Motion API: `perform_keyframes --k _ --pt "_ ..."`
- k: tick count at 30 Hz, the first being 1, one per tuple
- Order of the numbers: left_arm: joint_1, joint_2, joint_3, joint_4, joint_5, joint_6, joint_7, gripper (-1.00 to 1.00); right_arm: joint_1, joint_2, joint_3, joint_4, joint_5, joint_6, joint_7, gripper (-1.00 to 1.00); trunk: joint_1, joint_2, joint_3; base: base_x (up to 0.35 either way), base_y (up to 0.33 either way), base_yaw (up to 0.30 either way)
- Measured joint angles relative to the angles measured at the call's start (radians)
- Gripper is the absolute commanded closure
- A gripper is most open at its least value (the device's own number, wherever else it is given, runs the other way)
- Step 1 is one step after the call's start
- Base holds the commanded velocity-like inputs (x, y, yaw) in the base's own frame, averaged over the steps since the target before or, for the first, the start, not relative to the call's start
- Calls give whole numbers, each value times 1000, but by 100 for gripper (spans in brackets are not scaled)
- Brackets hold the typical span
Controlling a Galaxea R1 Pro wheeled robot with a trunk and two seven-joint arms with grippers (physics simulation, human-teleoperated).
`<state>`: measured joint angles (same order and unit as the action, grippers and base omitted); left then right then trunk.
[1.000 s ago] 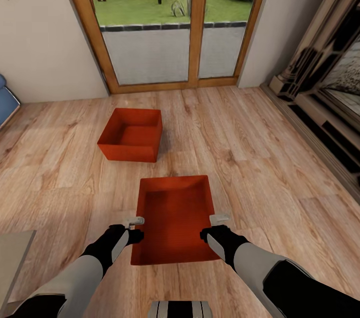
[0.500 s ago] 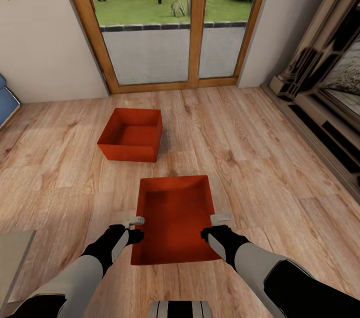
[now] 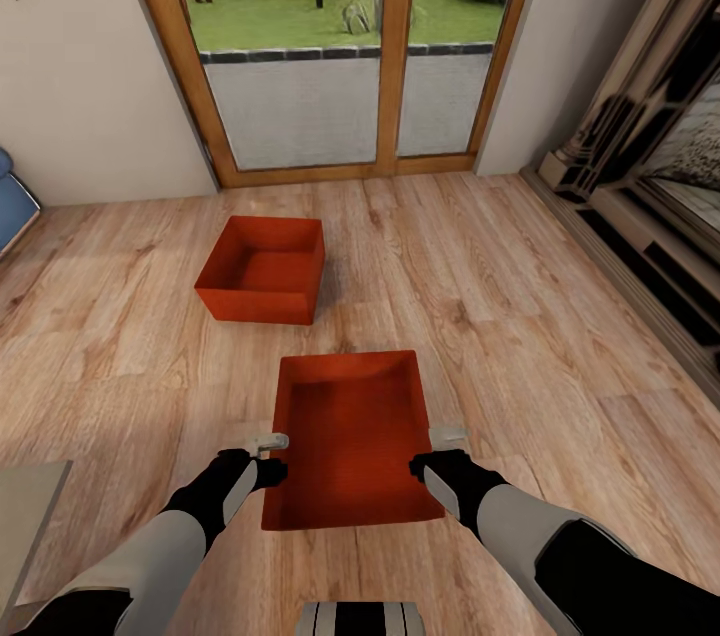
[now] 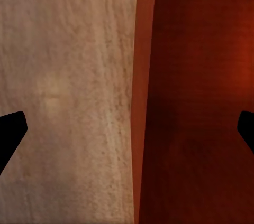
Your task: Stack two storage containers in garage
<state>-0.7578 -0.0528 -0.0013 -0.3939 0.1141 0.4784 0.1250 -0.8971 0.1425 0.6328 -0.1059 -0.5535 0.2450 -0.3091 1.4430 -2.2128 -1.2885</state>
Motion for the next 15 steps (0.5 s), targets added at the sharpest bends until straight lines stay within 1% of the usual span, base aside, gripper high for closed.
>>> perform_keyframes --k 4,11,15 --pt "0 0 0 0 1 0 0 -100 0 5 1 0 0 0 0 -100 0 0 0 0 0 0" --pt "0 0 0 0 2 0 0 -100 0 6 1 0 0 0 0 -100 0 0 0 0 0 0" --pt "0 -1 0 0 3 0 0 -100 0 6 1 0 0 0 0 -100 15 -28 -12 0 0 0"
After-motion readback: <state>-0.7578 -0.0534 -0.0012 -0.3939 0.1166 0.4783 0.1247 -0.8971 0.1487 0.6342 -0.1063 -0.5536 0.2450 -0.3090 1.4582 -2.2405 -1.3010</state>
